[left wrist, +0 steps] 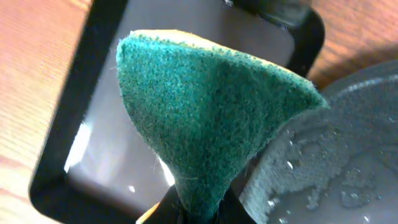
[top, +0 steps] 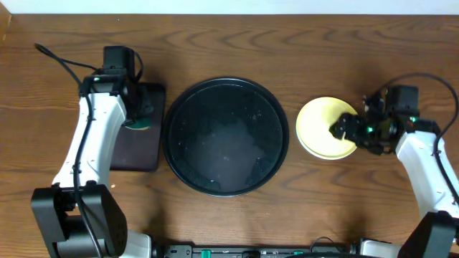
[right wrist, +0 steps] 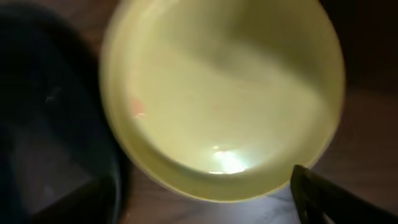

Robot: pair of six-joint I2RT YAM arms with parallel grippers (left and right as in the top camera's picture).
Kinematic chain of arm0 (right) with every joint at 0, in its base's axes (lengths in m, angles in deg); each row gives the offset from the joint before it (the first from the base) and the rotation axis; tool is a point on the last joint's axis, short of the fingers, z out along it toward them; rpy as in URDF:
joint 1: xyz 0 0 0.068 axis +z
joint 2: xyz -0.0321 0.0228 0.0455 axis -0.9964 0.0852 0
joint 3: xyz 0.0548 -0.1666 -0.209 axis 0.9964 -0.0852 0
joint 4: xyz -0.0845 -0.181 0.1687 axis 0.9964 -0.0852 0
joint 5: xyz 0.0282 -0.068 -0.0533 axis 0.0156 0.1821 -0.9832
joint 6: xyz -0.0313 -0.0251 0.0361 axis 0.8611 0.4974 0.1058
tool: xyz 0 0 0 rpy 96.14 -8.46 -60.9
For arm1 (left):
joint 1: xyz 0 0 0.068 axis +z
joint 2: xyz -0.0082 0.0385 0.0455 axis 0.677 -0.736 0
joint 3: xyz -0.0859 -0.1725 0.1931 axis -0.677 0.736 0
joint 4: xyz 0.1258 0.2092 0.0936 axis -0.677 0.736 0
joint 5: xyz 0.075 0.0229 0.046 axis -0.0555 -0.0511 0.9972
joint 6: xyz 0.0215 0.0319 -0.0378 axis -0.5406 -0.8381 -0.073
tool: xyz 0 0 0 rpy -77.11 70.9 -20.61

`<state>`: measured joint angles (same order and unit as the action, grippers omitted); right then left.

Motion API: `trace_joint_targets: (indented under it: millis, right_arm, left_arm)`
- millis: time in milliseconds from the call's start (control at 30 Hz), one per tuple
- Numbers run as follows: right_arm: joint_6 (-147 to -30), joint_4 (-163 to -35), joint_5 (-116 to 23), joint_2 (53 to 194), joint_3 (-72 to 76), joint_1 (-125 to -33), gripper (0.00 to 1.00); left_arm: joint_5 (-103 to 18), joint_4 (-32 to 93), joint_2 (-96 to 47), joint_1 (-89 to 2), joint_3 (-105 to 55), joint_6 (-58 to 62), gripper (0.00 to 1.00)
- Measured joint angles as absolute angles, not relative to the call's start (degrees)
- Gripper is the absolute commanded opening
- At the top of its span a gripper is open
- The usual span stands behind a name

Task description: Clean dirty plates on tray and stack at the side

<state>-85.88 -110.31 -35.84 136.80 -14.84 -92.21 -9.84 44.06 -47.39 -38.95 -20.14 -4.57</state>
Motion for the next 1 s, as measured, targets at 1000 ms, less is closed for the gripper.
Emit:
trace_joint_targets:
  millis: [1000]
  right_arm:
    - [-82.2, -113.8, -36.7, 136.7, -7.6, -85.0, 0.98]
  left_arm:
    - [-9.6, 24.4, -47.3, -34.9, -2.5, -11.8, 0.43]
